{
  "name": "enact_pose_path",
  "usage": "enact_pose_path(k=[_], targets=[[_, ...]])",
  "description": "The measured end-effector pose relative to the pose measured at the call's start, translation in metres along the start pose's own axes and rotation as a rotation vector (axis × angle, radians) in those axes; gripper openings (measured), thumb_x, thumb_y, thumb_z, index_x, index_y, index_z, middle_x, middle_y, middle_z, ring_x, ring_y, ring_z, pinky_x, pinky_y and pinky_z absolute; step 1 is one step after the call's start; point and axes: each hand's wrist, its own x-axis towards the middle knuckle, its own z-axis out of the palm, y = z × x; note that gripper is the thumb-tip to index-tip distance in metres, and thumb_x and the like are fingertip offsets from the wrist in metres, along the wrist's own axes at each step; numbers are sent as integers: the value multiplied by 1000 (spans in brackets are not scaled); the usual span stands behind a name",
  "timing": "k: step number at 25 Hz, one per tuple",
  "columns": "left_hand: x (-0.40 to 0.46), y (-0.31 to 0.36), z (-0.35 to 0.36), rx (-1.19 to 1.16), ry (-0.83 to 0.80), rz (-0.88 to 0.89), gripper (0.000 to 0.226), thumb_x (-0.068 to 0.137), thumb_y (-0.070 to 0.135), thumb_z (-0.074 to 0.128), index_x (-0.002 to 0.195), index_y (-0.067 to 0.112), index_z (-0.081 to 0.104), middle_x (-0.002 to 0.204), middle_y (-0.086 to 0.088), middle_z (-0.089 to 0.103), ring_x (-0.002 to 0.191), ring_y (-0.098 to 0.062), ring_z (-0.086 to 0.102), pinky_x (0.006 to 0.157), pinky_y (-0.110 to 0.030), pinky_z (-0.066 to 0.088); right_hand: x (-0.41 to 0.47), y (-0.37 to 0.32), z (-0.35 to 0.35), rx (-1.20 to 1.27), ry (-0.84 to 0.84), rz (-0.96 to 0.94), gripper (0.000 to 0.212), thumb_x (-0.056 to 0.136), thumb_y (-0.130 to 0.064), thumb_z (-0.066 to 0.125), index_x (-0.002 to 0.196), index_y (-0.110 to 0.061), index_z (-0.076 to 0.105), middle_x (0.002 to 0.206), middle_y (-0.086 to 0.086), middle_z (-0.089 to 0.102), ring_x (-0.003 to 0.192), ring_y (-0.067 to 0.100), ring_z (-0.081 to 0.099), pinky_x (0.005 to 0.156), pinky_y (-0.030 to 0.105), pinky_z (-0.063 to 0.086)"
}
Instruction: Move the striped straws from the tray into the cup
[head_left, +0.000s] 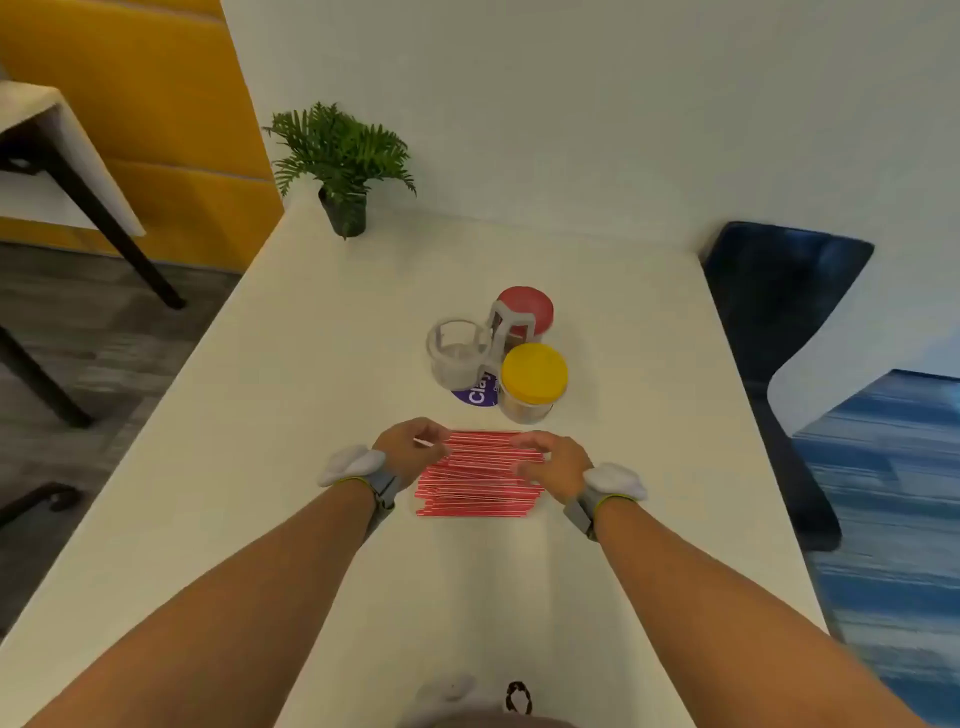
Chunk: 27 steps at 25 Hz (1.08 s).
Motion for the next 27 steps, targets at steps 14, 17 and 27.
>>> enact_pose_path(k=[14, 17, 27], targets=[[24, -17, 15, 32, 35, -87, 22, 81, 13, 64, 103, 9, 62, 97, -1, 59, 83, -20, 56, 76, -27, 40, 30, 22, 14, -325, 61, -128, 37, 75, -23, 67, 111, -29, 61, 117, 1, 64, 112, 25, 44, 98, 37, 40], [26, -20, 17, 54, 38, -92, 24, 80, 14, 65, 104, 10, 61, 99, -1, 59, 84, -21, 57, 76, -28, 42, 34, 25, 15, -370, 48, -152, 36, 78, -25, 64, 113, -32, 59, 118, 0, 63, 112, 24, 45, 98, 38, 37], [25, -18, 12, 28, 59, -99, 30, 79, 16, 67, 108, 13, 60, 102, -2, 61, 85, -24, 62, 79, -31, 49, 39, 27, 22, -285, 74, -154, 25, 87, -24, 56, 110, -30, 63, 112, 3, 65, 106, 24, 50, 97, 37, 36]])
